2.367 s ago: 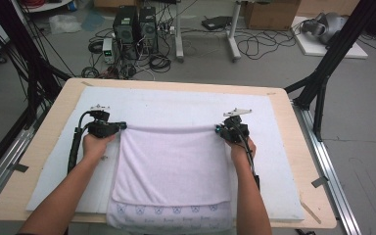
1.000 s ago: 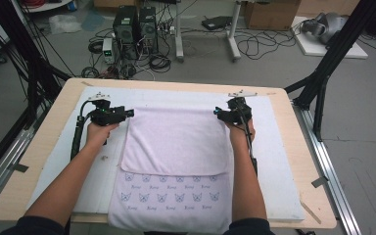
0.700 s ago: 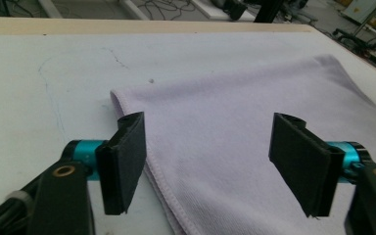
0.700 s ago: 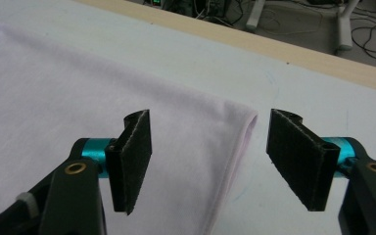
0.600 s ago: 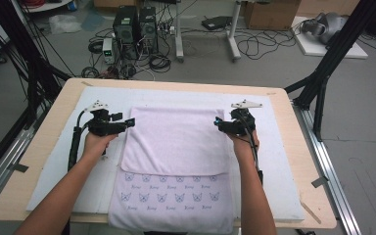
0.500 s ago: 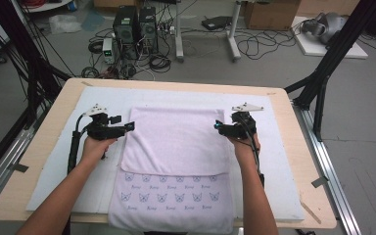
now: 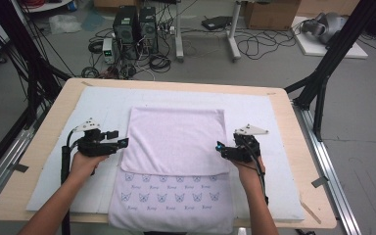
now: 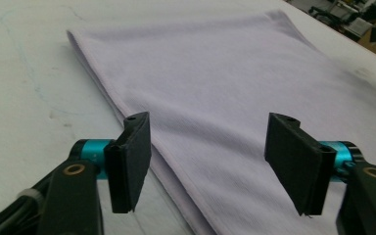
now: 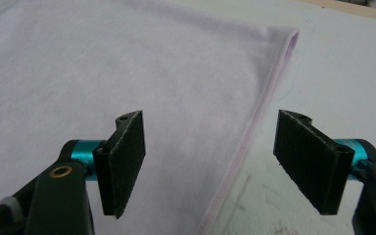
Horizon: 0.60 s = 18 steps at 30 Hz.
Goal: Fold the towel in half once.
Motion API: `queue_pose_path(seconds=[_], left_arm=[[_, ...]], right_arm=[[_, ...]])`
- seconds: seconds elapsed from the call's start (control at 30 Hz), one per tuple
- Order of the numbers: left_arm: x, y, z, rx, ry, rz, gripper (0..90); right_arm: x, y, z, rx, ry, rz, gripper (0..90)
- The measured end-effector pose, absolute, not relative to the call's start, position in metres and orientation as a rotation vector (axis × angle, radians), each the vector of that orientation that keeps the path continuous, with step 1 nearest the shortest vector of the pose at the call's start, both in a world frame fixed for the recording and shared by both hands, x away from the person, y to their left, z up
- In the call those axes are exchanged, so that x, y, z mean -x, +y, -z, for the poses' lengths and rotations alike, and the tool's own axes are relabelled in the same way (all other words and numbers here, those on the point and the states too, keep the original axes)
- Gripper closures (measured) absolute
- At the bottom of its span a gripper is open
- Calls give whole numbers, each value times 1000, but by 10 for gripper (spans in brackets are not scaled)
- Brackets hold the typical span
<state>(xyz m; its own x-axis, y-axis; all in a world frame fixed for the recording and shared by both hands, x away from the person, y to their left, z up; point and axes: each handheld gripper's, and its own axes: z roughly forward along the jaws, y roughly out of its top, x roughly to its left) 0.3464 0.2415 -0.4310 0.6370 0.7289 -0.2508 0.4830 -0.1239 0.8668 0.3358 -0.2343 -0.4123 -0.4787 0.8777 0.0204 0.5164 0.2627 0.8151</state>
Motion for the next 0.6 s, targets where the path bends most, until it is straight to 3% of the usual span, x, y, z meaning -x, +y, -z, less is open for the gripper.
queue_pose_path(seconds=[0.13, 0.6], left_arm=[[-332, 244, 436, -1792, 967, -269, 426], [-288, 247, 447, -1811, 1020, -253, 497]], right_arm=[[-318, -234, 418, -1239, 2105, -1106, 274], [-268, -226, 424, -1178, 2134, -1079, 275]])
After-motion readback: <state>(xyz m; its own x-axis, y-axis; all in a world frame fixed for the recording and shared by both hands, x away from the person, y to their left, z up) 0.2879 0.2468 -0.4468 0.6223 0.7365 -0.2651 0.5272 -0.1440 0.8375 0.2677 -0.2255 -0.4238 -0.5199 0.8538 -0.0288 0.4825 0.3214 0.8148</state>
